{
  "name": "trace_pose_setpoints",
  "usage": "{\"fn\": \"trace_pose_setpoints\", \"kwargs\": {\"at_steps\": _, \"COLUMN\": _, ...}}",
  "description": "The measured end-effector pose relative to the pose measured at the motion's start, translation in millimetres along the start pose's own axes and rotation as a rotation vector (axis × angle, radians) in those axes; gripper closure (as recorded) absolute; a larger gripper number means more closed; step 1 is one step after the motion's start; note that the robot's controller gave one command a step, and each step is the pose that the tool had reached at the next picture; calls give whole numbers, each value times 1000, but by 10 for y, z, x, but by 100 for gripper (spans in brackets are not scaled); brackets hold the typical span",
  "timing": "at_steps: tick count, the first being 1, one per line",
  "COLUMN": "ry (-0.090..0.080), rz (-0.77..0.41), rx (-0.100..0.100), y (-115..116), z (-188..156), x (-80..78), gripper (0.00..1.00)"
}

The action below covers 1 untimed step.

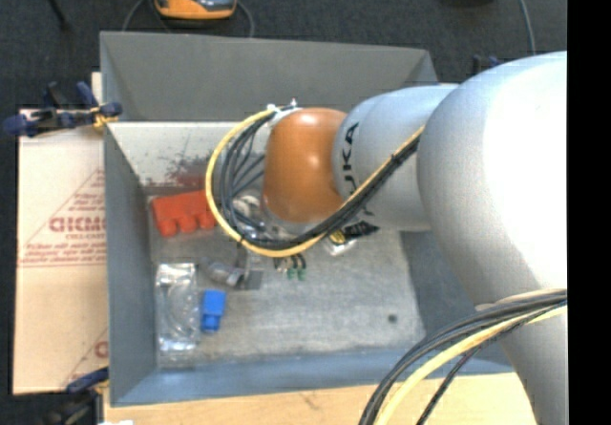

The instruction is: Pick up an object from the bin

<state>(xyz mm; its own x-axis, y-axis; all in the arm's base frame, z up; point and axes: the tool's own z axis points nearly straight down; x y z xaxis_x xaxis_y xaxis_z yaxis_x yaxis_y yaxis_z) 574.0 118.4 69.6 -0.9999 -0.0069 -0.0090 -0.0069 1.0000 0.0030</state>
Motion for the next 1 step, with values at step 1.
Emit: {"fn": "trace_pose_setpoints", "kwargs": {"at_steps": 1, "ry": 0, "rz": 5, "rx": 0, "y": 0, "z": -675, "x": -34, "gripper": 100}}
